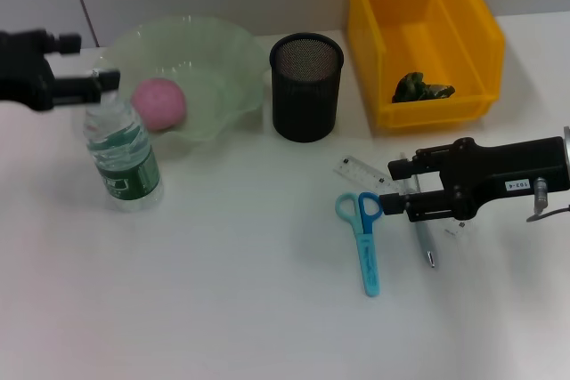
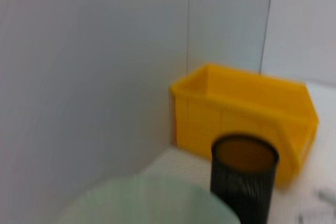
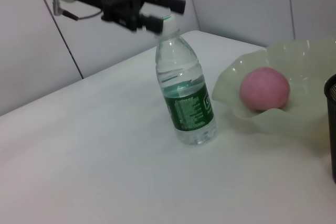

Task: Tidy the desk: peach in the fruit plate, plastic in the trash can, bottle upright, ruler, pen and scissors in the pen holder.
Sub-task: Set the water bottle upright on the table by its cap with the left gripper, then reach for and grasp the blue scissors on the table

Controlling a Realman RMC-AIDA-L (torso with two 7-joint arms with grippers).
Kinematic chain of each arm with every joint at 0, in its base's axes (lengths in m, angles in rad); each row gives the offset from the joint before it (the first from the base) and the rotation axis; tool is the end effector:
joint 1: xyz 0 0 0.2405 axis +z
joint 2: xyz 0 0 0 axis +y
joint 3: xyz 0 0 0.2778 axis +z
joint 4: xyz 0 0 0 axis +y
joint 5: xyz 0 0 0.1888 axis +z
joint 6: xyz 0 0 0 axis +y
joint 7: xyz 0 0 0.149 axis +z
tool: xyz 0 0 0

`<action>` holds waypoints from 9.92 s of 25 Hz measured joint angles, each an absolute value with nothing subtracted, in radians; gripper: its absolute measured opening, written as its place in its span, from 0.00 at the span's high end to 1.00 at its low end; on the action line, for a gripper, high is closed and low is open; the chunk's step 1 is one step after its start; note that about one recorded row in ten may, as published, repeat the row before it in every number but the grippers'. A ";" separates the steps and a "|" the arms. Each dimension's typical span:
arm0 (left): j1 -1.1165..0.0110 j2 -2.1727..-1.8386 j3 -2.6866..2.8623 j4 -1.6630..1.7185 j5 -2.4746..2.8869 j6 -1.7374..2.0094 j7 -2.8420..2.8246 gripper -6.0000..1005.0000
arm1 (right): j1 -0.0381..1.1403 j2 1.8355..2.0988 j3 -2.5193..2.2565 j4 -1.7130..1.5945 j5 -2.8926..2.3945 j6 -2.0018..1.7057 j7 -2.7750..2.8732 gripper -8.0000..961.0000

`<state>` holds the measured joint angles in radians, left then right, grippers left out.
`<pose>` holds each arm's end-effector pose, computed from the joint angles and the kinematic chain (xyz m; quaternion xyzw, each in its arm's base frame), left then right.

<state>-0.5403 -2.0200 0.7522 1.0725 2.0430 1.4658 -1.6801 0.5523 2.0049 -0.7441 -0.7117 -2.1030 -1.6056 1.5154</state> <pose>-0.2409 0.3743 0.0674 -0.9367 -0.1821 -0.1575 0.2543 0.2737 0.3294 0.0074 -0.9548 0.2300 0.1633 0.0943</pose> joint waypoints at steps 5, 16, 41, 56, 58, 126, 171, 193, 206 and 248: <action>-0.535 -2.019 0.711 1.054 1.887 1.475 -1.683 0.19 | 0.552 2.005 -0.744 -0.710 -2.103 -1.599 1.516 0.34; -0.539 -2.029 0.757 1.005 1.650 1.713 -1.620 0.19 | 0.551 2.003 -0.744 -0.710 -2.100 -1.598 1.516 0.34; -0.551 -2.068 1.035 0.516 1.763 1.543 -1.241 0.19 | 0.564 2.004 -0.752 -0.713 -2.097 -1.607 1.557 0.35; -0.545 -2.065 1.033 0.513 1.766 1.494 -1.225 0.20 | 0.661 2.000 -0.959 -1.008 -2.204 -1.659 2.294 0.35; -0.544 -2.065 1.036 0.513 1.766 1.485 -1.223 0.20 | 0.720 2.000 -0.976 -1.019 -2.298 -1.669 2.433 0.35; -0.526 -2.060 1.039 0.545 1.789 1.467 -1.243 0.20 | 1.134 2.088 -1.183 -0.518 -2.736 -1.469 2.830 0.34; -0.518 -2.051 1.031 0.580 1.819 1.530 -1.285 0.20 | 1.144 2.092 -1.479 -0.538 -2.575 -1.444 2.810 0.34; -0.515 -2.053 1.030 0.580 1.819 1.535 -1.285 0.20 | 1.143 2.092 -1.521 -0.540 -2.576 -1.417 2.813 0.34; -0.515 -2.048 1.029 0.582 1.819 1.537 -1.285 0.20 | 1.143 2.092 -1.520 -0.539 -2.574 -1.406 2.811 0.34; -0.515 -2.051 1.029 0.594 1.819 1.538 -1.285 0.20 | 1.144 2.092 -1.592 -0.538 -2.527 -1.400 2.816 0.34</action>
